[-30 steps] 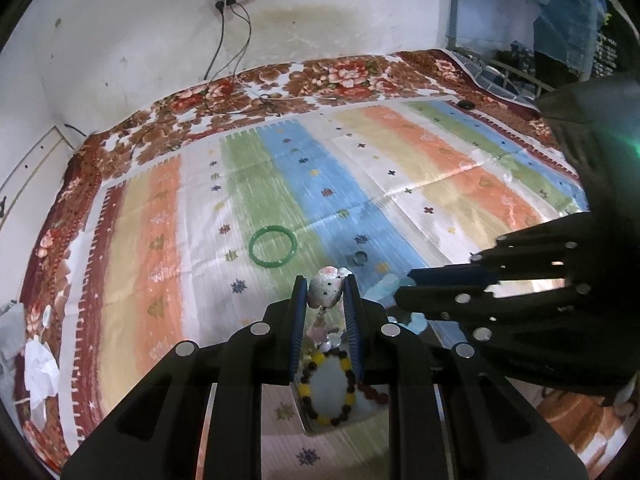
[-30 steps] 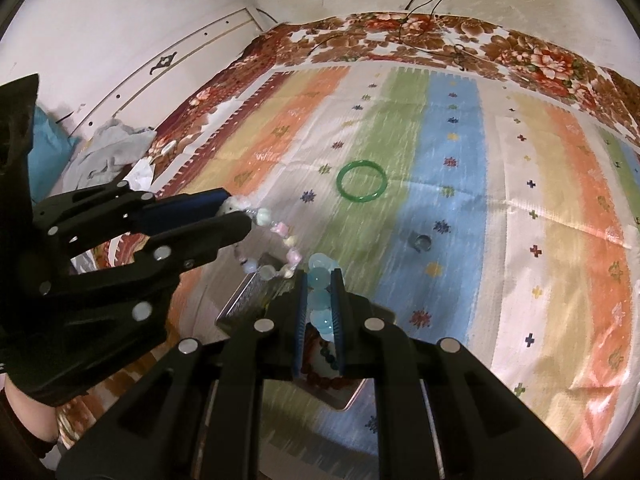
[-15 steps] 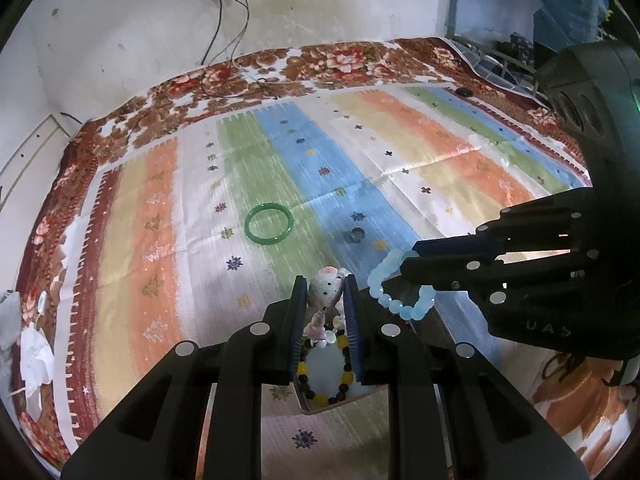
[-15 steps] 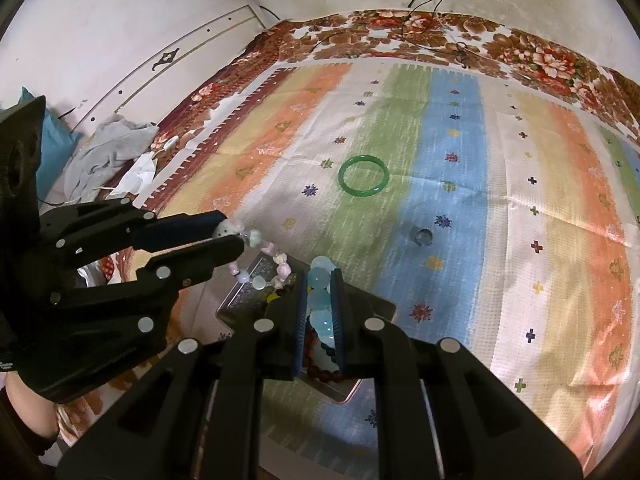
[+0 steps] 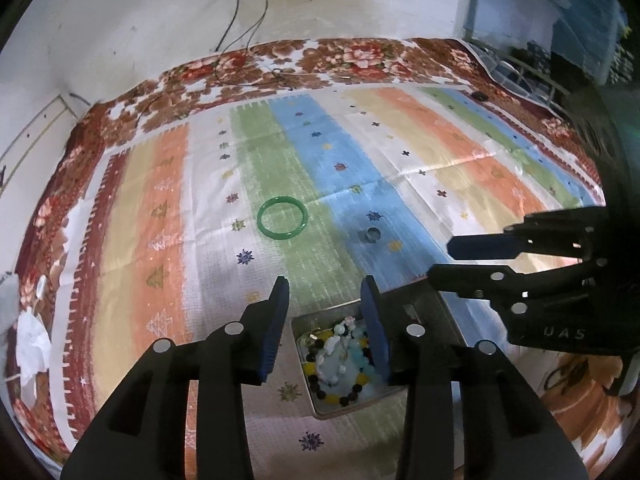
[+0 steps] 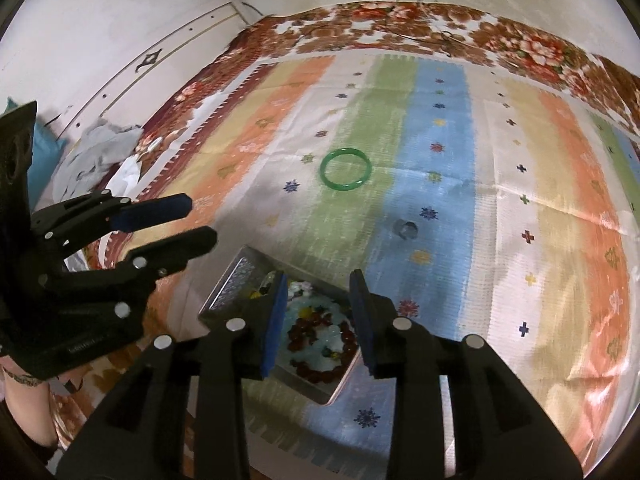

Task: Organize jewelry
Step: 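Open the left tool over the tin while the right tool releases the light blue bracelet, then move the left tool to the green bangle while the right tool approaches the silver ring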

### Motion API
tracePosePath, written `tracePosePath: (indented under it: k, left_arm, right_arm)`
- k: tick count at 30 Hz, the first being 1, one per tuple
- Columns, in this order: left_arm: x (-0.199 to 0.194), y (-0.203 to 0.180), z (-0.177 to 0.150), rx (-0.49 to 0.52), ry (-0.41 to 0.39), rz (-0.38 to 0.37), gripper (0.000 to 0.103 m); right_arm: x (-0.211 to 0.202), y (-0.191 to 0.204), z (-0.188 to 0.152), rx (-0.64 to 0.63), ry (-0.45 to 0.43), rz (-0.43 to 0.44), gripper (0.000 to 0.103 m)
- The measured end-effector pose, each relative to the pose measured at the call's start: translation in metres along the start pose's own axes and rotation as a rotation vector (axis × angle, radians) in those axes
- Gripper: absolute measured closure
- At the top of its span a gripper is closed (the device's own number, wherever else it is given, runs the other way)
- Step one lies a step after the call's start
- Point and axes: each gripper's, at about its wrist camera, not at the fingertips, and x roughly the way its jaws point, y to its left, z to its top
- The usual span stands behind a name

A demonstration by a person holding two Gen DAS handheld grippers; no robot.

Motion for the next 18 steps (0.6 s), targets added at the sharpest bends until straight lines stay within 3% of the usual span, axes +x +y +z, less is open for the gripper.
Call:
tracePosePath:
  k: [10,16,18]
  left_arm:
    - [0.02,0.017,0.015,-0.048,0.039,0.016,0.06]
    - [0.03,0.02,0.02,-0.029,0.059,0.038,0.059]
    - [0.033,0.022,0.021,-0.033,0.065,0.04,0.059]
  right_arm:
    - [0.007,-0.014,0.007,0.043,0.005,-0.024,0.056]
    - [0.012,-0.02,0.014,0.044,0.005,-0.064,0.055]
    - [0.013,-0.02,0.016,0.036,0.004,-0.092,0.05]
